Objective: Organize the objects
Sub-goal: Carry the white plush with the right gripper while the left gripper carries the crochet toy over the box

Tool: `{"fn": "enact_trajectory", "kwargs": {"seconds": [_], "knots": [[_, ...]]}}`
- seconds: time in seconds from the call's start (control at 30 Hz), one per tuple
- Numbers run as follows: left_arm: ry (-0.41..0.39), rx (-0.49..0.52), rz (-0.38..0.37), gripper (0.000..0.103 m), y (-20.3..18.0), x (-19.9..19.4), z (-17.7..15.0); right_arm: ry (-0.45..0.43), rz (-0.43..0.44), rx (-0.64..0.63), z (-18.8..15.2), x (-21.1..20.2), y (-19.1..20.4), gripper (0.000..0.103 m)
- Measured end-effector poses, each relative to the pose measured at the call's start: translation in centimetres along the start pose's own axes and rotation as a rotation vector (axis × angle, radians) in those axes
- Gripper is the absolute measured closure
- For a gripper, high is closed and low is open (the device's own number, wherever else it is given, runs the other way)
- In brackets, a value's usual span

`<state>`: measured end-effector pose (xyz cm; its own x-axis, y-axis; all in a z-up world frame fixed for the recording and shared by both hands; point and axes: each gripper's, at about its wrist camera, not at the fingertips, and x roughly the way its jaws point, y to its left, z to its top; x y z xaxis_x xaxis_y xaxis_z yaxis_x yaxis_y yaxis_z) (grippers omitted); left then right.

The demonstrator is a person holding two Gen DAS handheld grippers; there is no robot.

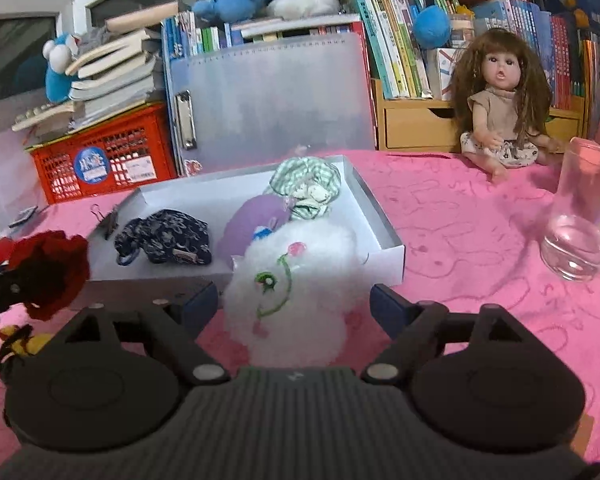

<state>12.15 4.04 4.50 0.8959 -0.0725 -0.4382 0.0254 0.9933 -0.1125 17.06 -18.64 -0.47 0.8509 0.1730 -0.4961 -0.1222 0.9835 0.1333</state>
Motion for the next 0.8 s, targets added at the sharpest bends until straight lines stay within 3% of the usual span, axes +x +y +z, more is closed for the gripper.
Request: {"fn": "enact_trajectory", "kwargs": {"seconds": [0.13,0.37,0.8], "knots": [[0.000,0.001,0.001,0.047,0.0,0.1,0.1,0.030,0.021,0.030,-0.2,0.3,-0.2,0.039],[-0.003,-0.002,0.001,0.047,0.2,0.3,0.3,0.005,0.030,-0.017,0.1,-1.1,0.6,0.041],[0.010,-0.012,0.012,0.047,0.3,2.8,2.4,-0.026,0.033,0.033,4.3,-1.1,-0.9,0.041]]}}
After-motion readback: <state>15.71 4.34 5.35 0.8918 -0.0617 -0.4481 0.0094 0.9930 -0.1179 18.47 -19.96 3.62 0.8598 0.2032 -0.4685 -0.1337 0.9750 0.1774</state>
